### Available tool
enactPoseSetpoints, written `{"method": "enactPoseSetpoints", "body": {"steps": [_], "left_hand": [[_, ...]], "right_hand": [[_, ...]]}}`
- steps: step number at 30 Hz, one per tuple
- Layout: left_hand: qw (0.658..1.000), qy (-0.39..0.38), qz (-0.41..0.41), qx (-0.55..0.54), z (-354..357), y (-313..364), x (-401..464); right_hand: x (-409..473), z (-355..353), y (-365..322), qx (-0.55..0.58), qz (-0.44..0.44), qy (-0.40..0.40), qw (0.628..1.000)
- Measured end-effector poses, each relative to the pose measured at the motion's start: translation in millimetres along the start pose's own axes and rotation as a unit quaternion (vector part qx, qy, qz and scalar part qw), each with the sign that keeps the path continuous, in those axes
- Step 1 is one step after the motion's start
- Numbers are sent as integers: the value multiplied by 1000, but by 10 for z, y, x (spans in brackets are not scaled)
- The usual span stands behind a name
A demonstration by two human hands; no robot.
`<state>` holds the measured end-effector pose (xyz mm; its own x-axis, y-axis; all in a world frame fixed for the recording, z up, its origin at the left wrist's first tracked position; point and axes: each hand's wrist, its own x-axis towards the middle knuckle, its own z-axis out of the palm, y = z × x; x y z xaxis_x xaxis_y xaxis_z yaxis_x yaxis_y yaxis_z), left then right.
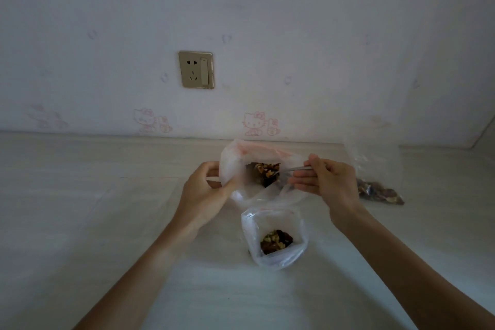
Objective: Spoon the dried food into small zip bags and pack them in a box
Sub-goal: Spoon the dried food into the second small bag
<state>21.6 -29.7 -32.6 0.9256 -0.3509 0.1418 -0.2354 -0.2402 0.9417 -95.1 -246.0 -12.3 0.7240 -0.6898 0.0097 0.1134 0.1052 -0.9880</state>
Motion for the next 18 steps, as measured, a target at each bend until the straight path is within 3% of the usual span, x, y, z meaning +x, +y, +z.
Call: {"method": "enactPoseSetpoints", "body": {"steps": [4,6,9,14,18], "left_hand": [[988,105,80,76,-100,75,-17],[976,118,145,110,-119,109,-113],[973,50,177,139,-118,167,-301],[957,-113,131,232,10,195,-522],[954,-138,144,225,106,196,-574]], "right_hand": [[-88,-108,-252,15,-27,-23,999],[-162,-190,-355,26,-36,-34,998],[-300,-342,-427,33,-29,-46,998],[-513,-567,-306,12,19,-58,998],[-629,-602,-149,-22,28,-78,996]]}}
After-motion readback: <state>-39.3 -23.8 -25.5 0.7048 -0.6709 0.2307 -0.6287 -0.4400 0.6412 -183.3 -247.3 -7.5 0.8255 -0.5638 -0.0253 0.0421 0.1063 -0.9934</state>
